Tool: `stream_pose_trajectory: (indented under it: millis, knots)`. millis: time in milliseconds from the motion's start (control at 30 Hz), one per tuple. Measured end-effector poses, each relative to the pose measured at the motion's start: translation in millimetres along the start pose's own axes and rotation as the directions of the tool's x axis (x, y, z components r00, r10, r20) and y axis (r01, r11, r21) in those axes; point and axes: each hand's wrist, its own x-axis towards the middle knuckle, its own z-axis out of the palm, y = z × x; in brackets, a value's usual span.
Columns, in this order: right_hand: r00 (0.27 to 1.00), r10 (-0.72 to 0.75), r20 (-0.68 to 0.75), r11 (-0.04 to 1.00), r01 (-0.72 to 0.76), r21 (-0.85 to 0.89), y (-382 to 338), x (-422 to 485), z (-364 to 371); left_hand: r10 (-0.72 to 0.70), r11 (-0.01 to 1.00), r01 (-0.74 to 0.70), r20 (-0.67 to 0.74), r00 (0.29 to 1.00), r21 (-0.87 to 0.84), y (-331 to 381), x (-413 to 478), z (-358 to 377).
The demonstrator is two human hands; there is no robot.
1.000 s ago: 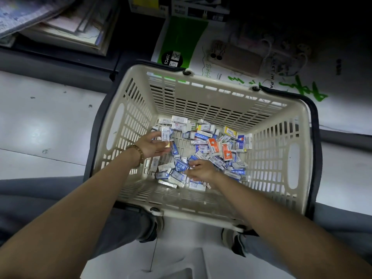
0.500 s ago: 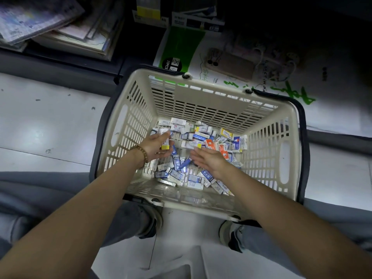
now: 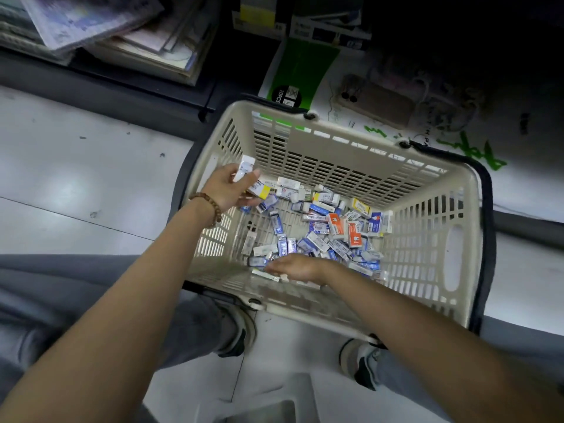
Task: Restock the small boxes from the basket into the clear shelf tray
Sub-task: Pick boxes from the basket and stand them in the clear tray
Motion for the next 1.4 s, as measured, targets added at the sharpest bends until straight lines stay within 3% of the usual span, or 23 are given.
stream_pose_trajectory:
  millis: [100,200,267,367,533,700,800,867,967,1100,1267,1400]
  knots:
    - [1.000,-0.007,0.000,0.966,0.007,-0.259,-6,10,2,0.044,0.999,-0.044,0.018,0.999,-0.007,0,0,0]
    - [0.997,0.058,0.043,0.847,-0.027,-0.530,-9,17,8,0.039,0.999,-0.038,0.028,0.999,-0.003,0,1,3]
    - [0.997,0.080,0.013,0.813,-0.058,-0.579,-8,18,14,0.029,1.000,-0.029,0.024,0.999,-0.011,-2,2,4]
    - [1.000,0.017,-0.015,0.899,-0.022,-0.437,-6,12,12,0.023,0.998,-0.023,0.007,1.000,-0.051,-4,3,4]
    - [0.988,-0.049,0.147,0.992,0.066,-0.109,1,-14,6,-0.029,0.999,0.029,0.004,1.000,-0.039,-3,7,4]
    - [0.981,-0.164,-0.100,0.985,0.168,0.034,10,-31,14,-0.063,0.990,0.065,0.019,0.998,-0.127,3,1,9]
    - [0.984,-0.130,-0.120,0.975,0.149,0.165,-3,-57,-6,-0.080,0.932,0.131,0.159,0.984,-0.339,24,-10,27]
    - [0.972,-0.108,-0.207,0.963,0.154,0.222,-17,-82,-30,-0.053,0.903,0.167,0.285,0.957,-0.396,47,-20,41]
    - [0.937,-0.154,-0.313,0.939,0.237,0.250,-39,-138,-68,0.032,0.945,0.112,0.430,0.902,-0.306,91,-37,54]
    - [0.876,-0.230,-0.424,0.886,0.369,0.280,-67,-219,-99,0.083,0.996,-0.083,0.482,0.872,-0.020,153,-60,54]
    - [0.726,-0.400,-0.560,0.783,0.588,0.203,-92,-299,-105,0.198,0.924,-0.322,0.465,0.863,0.206,198,-94,41]
    - [0.631,-0.500,-0.593,0.737,0.670,0.091,-112,-323,-100,0.332,0.815,-0.495,0.458,0.825,0.301,205,-106,57]
